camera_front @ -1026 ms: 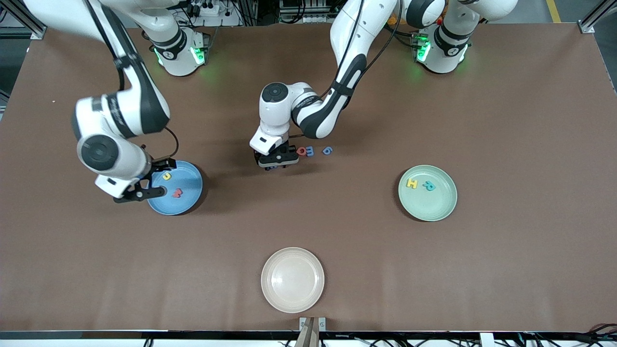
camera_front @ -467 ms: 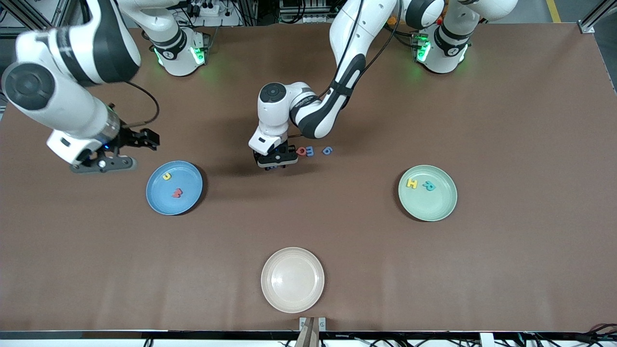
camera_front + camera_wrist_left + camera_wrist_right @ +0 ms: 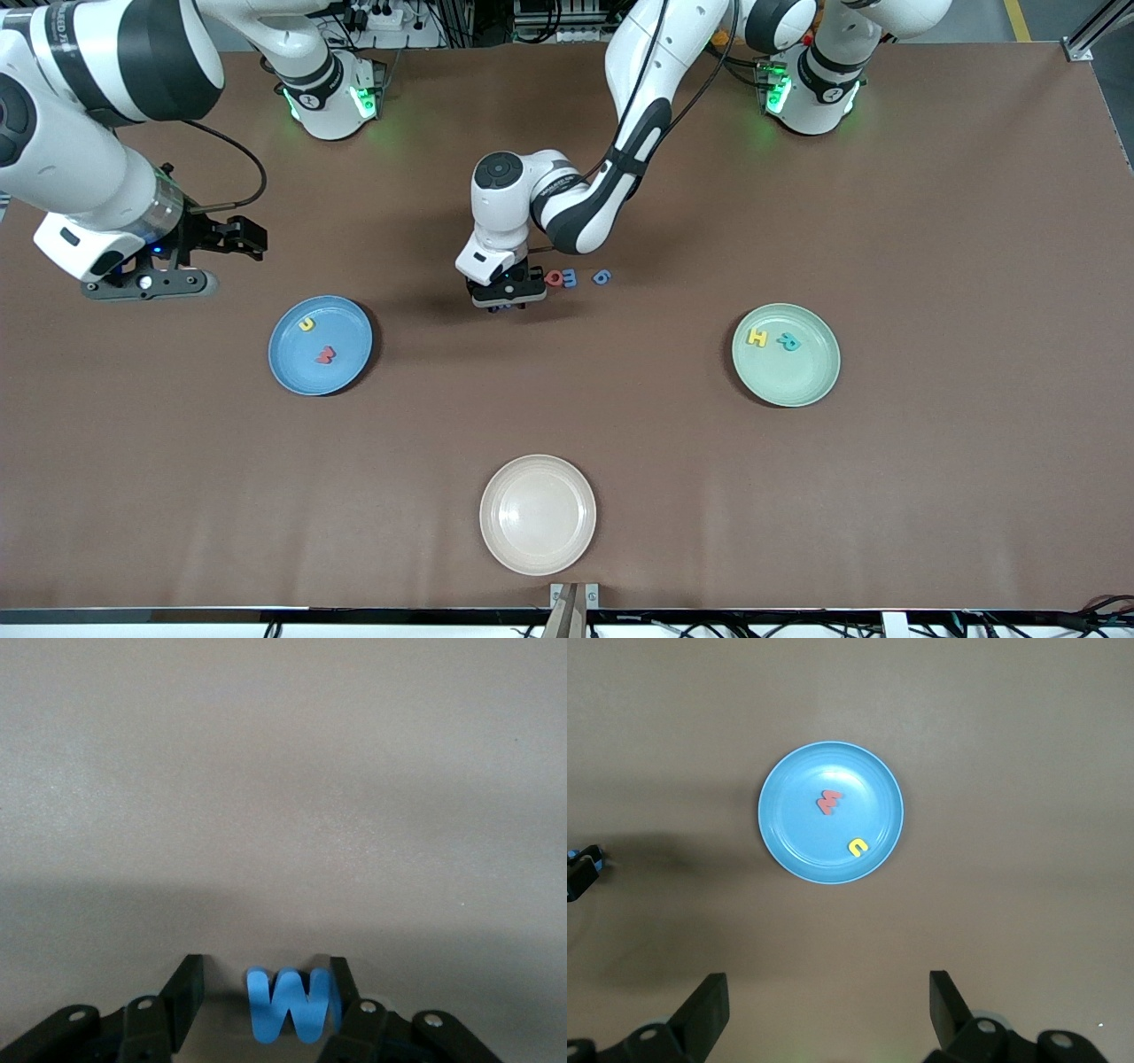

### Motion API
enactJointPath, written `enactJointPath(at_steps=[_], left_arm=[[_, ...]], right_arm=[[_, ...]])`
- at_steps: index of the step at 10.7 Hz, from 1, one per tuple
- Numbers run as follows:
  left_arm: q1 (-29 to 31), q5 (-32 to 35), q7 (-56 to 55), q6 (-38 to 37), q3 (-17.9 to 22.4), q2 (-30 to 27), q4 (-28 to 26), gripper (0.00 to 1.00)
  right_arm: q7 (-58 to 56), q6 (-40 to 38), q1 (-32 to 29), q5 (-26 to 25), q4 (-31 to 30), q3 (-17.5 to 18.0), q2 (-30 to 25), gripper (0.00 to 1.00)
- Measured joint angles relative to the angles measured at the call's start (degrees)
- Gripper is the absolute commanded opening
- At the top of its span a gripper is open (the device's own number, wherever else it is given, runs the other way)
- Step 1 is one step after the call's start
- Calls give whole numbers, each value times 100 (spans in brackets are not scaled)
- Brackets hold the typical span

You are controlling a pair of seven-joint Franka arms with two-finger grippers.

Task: Sort upper and lower case letters into plates
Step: 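Lift the blue W with the left gripper while the right gripper withdraws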

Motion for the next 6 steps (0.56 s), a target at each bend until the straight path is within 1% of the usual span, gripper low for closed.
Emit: enactJointPath(at_steps=[6], left_arm=[[16,0,0,-12,0,8,128,63]], right_arm=[[-1,3,-42,36,21,-111,0,100]])
